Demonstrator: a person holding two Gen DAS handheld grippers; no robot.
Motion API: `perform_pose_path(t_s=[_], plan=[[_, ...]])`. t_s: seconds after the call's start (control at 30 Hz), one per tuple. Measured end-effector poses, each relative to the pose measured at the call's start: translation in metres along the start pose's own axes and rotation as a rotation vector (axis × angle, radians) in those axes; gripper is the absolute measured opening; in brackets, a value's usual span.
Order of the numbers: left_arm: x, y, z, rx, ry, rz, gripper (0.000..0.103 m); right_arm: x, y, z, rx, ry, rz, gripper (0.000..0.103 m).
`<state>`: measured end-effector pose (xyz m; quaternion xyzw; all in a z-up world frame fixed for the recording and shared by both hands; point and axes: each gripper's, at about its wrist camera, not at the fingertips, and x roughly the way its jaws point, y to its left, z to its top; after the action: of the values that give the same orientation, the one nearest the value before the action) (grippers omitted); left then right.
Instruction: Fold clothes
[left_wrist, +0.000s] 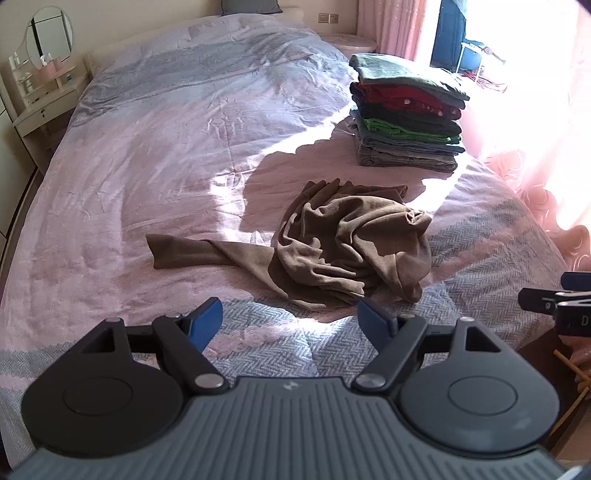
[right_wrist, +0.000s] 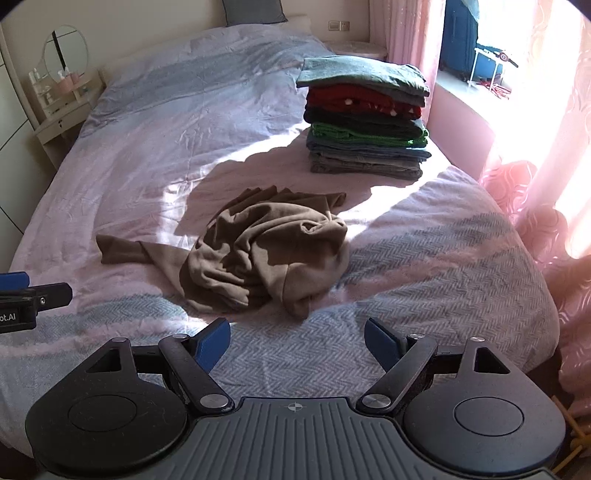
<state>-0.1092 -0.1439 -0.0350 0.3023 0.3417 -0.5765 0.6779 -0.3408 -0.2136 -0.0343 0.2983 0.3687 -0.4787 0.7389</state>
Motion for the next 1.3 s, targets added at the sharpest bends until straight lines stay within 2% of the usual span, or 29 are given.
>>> perform_pose_path(t_s=[0.37,0.67,0.87,1.03,1.3], plan=[[-0.015,0.019,-0.042,-0.032,0.051,0.005,0.079,-0.003,0.038,-0.041,-0.038,0.081,0.001,0.083],[-0.013,0.018,-0.043,-0.031,0.060,0.015,0.079,0.001,0.037,-0.042,-0.036,0.078,0.021,0.083],[0.005,-0.003,-0.023,-0.031,0.061,0.017,0.079,0.010,0.010,-0.022,-0.041,0.071,0.018,0.083],[0.029,-0.031,0.000,-0.041,0.072,0.018,0.079,0.028,-0.033,0.004,-0.028,0.081,0.015,0.083],[0.073,-0.072,0.023,-0.100,0.101,0.039,0.079,0.066,-0.087,0.042,-0.102,0.102,0.024,0.083]])
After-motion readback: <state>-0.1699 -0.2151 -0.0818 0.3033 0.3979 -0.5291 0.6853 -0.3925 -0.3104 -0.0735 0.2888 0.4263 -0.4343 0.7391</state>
